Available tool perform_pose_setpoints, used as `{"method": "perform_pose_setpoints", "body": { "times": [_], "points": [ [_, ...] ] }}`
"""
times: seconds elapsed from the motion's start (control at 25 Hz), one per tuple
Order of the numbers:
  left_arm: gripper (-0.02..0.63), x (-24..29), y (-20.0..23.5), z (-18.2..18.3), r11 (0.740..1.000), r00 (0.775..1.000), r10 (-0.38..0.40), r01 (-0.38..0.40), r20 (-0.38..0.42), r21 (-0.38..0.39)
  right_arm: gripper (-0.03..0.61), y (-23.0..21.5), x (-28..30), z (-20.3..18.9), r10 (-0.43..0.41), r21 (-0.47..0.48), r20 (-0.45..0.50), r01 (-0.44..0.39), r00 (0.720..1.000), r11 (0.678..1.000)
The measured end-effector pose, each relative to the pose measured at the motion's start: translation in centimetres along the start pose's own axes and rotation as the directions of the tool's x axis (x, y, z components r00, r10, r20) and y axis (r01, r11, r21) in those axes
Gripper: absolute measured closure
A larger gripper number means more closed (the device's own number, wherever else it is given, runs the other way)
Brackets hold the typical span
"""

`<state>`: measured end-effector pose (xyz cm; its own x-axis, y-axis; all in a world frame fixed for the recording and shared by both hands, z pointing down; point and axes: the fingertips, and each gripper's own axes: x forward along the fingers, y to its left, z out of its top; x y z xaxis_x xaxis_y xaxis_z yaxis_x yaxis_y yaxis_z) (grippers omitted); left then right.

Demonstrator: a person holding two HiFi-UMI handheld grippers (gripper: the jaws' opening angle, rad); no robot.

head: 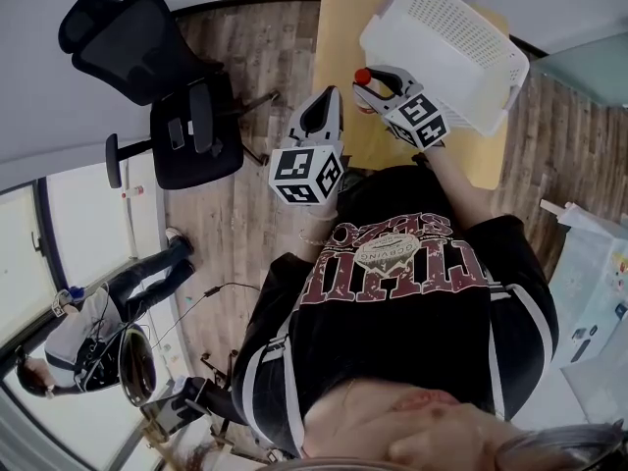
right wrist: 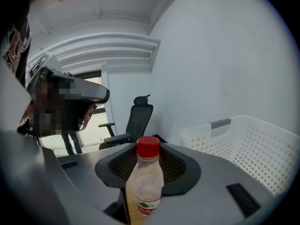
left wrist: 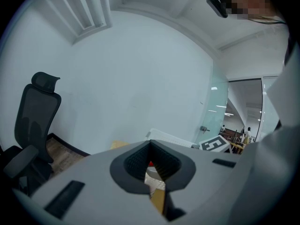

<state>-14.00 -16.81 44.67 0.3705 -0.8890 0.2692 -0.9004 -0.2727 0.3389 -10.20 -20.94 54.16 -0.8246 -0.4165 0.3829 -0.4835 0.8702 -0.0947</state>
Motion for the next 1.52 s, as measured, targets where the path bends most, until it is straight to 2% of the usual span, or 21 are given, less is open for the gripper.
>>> {"method": "perform_pose_setpoints", "body": {
  "times": [0.28,1.04,1.52],
  "points": [
    [0.566,0.2,0.4,0.1,1.000,1.000,0.000,0.000,-0.002,-0.006,0.422,-0.2,0.5,-0.2,-0.012,0.033,0.022,0.011,1.000,0.999],
    [0.566,1.3,0.1,-0.1,1.000,1.000,-0.027,0.027,-0.012,-0.002,0.420,1.0,-0.9,-1.2,0.010,-0.030,0.030,-0.010,0.999,0.999],
    [0.566,1.8,-1.2,-0.3,0.999,0.999,-0.045,0.046,-0.020,0.011,0.420,1.6,-2.2,-1.8,-0.004,-0.067,0.028,0.006,1.000,0.998]
  ]
}}
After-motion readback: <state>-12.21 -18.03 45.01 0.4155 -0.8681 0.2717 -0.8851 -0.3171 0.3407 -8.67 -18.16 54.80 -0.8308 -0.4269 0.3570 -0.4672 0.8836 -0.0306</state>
